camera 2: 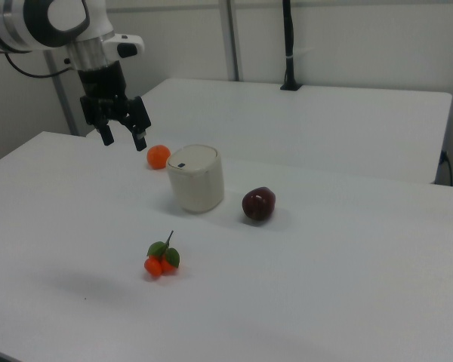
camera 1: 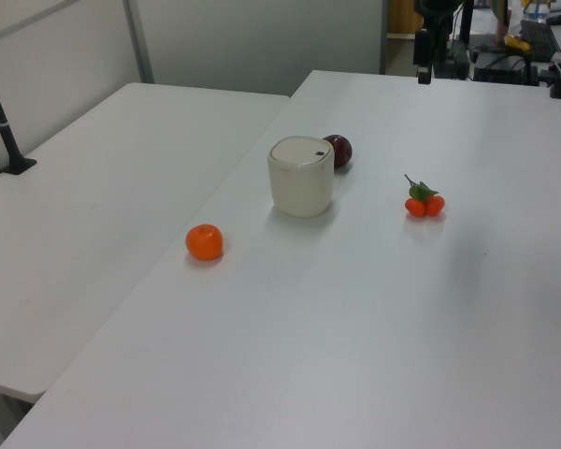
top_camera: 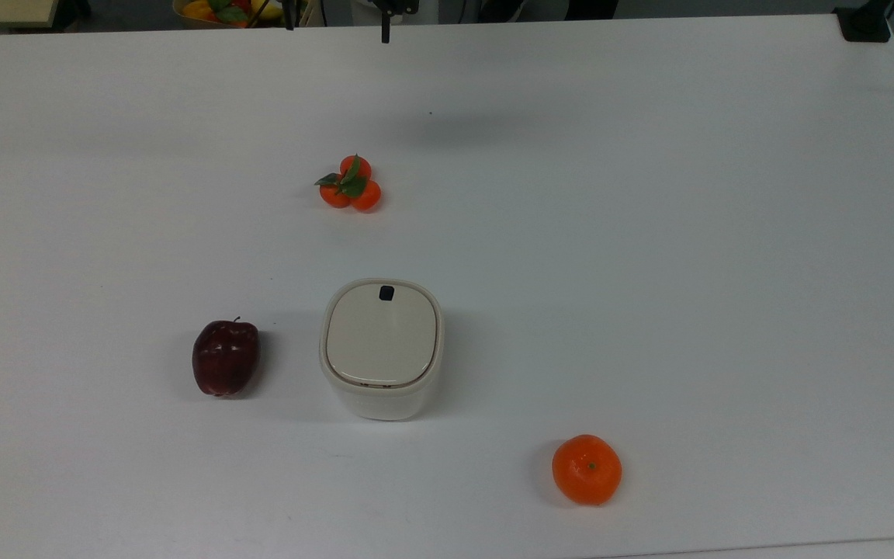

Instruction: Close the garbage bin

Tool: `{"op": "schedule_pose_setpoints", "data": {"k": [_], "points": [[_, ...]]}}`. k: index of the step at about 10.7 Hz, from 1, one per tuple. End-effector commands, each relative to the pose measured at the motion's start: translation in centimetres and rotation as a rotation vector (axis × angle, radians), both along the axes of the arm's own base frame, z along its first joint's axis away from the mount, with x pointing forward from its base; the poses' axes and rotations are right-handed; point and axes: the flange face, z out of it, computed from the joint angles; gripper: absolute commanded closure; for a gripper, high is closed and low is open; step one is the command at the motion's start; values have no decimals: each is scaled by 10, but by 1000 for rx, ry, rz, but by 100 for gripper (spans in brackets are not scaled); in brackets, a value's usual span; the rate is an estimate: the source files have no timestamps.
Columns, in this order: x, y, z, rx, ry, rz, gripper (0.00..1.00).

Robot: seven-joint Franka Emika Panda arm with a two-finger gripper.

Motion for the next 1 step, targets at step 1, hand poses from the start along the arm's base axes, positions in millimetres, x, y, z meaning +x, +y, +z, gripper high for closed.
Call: {"op": "schedule_pose_setpoints", "data": {"k": [1], "points": [[-9, -2, 5, -12, -3, 4, 0]]}}
